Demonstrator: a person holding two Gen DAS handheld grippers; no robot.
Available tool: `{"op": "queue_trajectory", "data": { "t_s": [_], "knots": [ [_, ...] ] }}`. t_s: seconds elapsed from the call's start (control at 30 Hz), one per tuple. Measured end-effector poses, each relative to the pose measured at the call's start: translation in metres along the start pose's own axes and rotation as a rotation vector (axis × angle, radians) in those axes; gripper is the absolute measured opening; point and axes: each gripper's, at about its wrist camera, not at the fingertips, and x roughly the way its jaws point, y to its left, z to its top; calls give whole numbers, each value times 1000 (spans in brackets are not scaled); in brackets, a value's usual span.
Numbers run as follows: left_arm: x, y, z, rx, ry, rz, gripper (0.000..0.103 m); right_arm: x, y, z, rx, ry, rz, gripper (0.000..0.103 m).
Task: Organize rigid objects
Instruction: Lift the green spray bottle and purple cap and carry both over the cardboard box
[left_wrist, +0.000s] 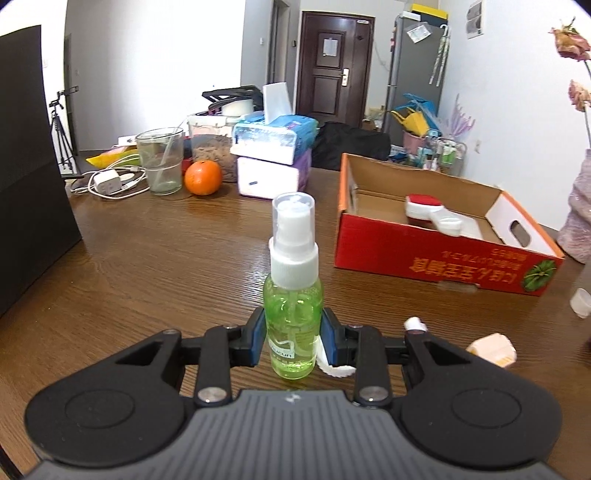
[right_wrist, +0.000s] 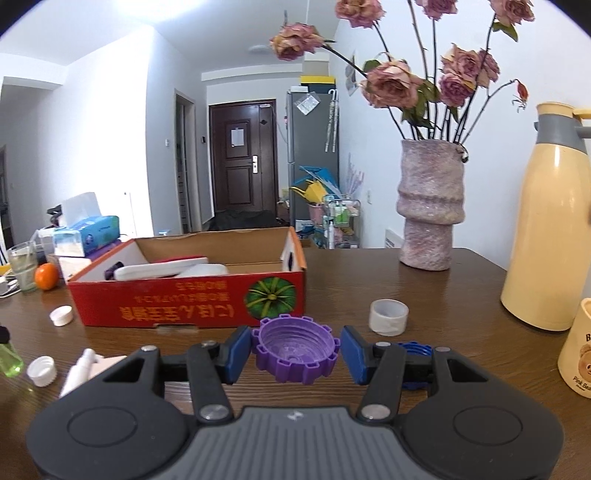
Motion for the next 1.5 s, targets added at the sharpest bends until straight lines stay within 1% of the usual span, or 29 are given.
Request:
{"op": "queue_trajectory", "data": {
  "t_s": [0.37, 0.7, 1.03, 1.5],
  "knots": [
    [-20, -21, 7, 46, -29, -85, 32, -8, 23, 14, 7, -27, 46, 53],
    [-31, -47, 28, 82, -75, -141, 32, -4, 37, 39, 24, -69, 71, 53],
    [-17, -67, 49, 70, -91, -168, 32, 15, 41, 59, 49, -90, 77, 53],
    [22, -85, 75, 40, -87, -176, 32, 56, 42, 77, 63, -79, 83, 53]
  ]
}}
